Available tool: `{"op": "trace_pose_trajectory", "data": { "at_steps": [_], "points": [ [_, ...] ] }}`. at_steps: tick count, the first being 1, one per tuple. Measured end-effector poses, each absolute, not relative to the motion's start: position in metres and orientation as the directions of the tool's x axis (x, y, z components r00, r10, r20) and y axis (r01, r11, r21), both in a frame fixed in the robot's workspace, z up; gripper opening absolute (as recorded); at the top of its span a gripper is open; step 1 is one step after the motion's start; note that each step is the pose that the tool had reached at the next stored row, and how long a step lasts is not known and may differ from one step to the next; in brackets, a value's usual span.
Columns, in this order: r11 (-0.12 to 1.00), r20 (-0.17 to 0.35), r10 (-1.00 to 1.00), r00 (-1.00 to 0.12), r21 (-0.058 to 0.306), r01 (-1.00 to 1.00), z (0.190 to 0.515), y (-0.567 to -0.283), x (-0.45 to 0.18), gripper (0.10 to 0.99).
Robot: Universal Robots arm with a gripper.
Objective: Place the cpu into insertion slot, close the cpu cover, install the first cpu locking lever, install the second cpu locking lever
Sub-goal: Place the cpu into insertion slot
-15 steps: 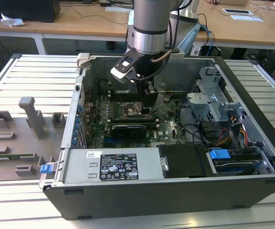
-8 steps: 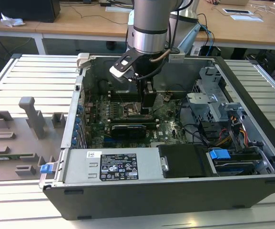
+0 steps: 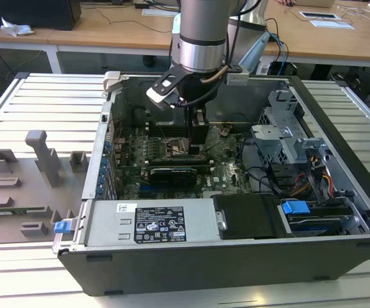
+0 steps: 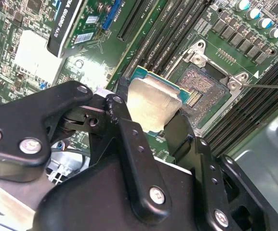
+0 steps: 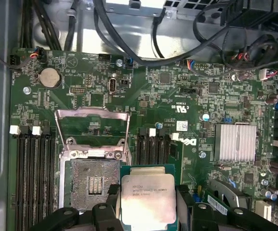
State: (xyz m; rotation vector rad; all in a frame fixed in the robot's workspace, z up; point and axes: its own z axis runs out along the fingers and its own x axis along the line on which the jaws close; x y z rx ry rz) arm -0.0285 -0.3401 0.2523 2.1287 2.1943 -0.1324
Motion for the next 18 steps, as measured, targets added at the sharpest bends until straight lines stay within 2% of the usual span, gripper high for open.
{"op": "trace_pose_trajectory", "data": {
  "at_steps": [7,12,18],
  "points": [
    [-0.02,-0.127,0.992,0.019,-0.005,1.0,0.2523,-0.3402,-0.0285,0.545],
    [-0.019,-0.035,0.999,0.019,-0.007,1.0,0.2522,-0.34,-0.0285,0.545],
    [-0.019,-0.027,0.999,0.019,-0.007,1.0,0.2521,-0.3394,-0.0285,0.545]
  ]
}}
